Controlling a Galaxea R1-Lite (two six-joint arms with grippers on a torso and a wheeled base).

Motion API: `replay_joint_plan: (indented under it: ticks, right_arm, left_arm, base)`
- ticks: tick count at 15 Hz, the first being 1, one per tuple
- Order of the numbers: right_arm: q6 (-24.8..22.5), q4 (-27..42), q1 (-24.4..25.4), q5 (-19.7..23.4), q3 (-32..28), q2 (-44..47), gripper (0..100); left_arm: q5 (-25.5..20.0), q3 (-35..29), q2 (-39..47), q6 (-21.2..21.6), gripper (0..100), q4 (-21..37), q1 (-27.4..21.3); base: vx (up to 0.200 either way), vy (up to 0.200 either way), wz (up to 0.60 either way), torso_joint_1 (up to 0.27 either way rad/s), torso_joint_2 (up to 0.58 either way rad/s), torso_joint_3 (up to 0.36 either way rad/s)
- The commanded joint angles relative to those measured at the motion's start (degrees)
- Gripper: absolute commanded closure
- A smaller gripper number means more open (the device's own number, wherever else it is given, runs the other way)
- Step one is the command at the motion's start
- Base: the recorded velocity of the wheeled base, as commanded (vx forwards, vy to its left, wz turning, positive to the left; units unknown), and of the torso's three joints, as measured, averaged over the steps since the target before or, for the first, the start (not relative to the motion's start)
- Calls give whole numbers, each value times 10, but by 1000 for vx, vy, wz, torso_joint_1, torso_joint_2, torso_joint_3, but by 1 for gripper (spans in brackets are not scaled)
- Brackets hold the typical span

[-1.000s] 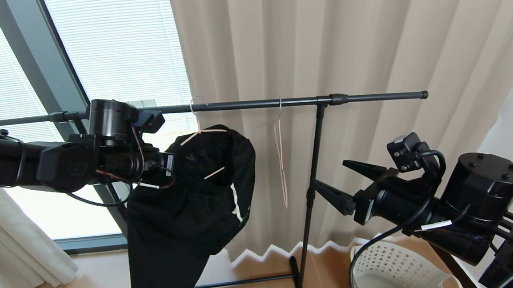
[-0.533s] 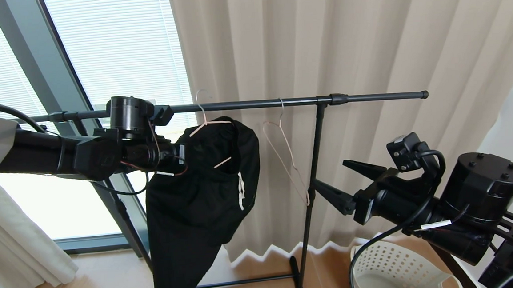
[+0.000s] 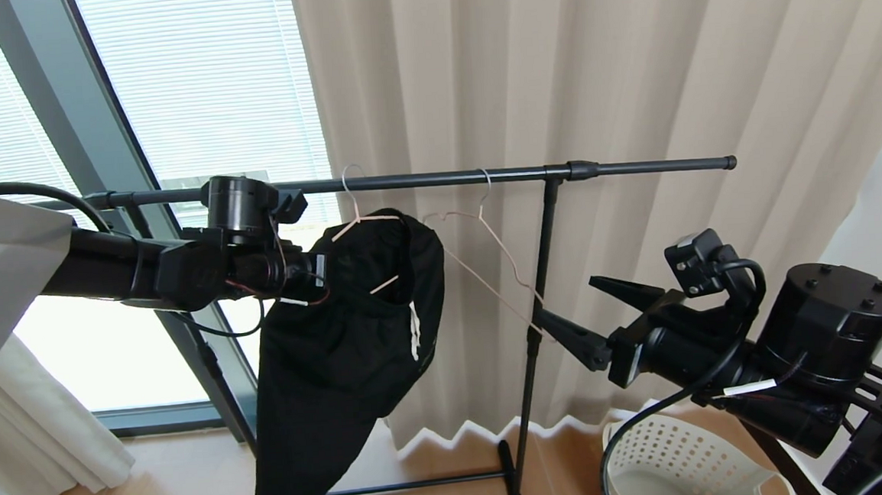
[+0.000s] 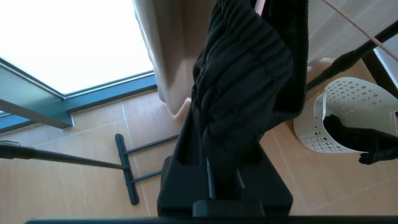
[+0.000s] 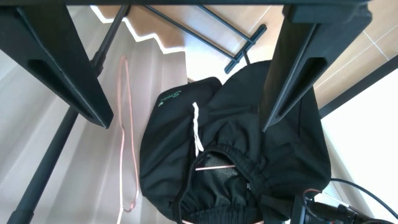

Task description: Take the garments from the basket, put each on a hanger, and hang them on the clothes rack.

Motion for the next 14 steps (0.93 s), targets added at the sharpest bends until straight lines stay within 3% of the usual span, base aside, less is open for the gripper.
replay_joint_plan:
  ticks: [1,12,13,14]
  right_arm:
    - [-1,0,0,0,0,-1,0]
    - [-3,-1,0,0,0,1,0]
    - [-3,-1,0,0,0,1,0]
    - [-3,-1,1,0,1,0,0]
  left_arm:
    - [0,1,3,0,100,0,0]
    - [16,-1,14,-1,100,1,-1]
    - [15,-1,13,-1,0,1,-1]
    - [15,6,9,-1,0,2,-1]
  base:
    - [0,0,0,0,0,0]
    - [0,0,0,0,0,0]
    - [0,0,0,0,0,0]
    - [0,0,0,0,0,0]
